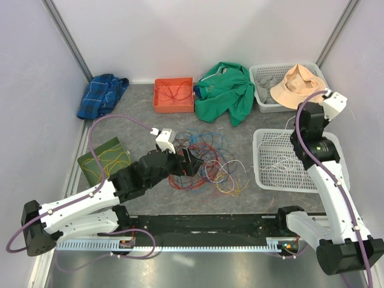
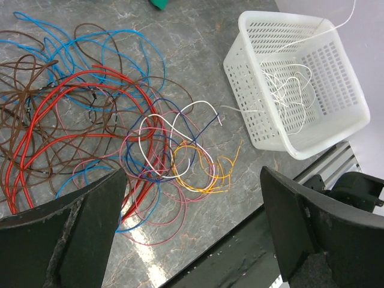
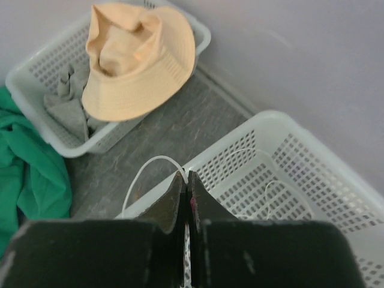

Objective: Untangle the cables

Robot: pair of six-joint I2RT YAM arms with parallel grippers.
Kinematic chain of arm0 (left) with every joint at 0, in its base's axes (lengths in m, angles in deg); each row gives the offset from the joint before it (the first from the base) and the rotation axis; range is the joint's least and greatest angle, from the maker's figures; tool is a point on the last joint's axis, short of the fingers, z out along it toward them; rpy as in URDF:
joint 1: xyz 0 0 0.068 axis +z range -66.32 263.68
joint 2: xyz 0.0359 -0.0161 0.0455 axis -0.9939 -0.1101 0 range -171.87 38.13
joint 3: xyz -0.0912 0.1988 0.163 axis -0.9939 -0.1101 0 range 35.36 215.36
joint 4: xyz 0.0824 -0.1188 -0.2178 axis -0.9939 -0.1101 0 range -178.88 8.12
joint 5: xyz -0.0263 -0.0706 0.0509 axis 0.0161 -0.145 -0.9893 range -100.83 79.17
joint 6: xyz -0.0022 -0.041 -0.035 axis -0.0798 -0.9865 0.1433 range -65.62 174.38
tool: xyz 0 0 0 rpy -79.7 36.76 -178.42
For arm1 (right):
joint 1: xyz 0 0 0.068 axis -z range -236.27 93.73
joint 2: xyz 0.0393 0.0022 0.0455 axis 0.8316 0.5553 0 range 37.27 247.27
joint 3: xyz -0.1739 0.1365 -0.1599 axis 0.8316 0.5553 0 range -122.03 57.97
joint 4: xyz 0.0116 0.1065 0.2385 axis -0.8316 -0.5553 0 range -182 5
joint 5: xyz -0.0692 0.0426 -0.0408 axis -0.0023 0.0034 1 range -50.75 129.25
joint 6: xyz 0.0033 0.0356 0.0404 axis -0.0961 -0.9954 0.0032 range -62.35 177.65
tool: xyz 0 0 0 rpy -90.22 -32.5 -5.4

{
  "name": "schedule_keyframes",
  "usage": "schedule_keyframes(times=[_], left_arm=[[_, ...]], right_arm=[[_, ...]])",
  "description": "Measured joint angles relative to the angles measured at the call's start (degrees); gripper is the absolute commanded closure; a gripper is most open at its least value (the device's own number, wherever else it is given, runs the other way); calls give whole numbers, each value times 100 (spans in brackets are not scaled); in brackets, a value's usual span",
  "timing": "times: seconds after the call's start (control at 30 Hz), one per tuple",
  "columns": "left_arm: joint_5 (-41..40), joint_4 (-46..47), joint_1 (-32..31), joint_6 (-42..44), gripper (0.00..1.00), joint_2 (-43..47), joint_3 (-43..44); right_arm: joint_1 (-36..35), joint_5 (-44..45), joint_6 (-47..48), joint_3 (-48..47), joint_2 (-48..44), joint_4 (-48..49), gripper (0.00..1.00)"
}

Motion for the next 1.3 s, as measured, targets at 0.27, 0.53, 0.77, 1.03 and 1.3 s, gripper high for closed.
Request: schedule_keyframes(times=[0.27, 0.53, 0.77, 1.03, 1.3], left_arm=[[44, 7, 0, -57, 0, -179, -105], [142, 4, 0, -166, 1, -358, -105], [-15, -9, 0, -184, 0, -365, -103], [-323, -595, 0, -393, 0, -903, 249], [-442, -1233, 0, -1008, 0, -1270, 363]], right_arm=[[153, -1180, -634, 1176, -675, -59, 35], [157, -1569, -787, 1388, -1073, 48, 2], [-227, -2876, -861, 1386, -1438, 656, 2], [-2557, -3427, -262, 1375, -776, 1338, 2], [-5200, -1963, 656, 1436, 179, 1797, 2]])
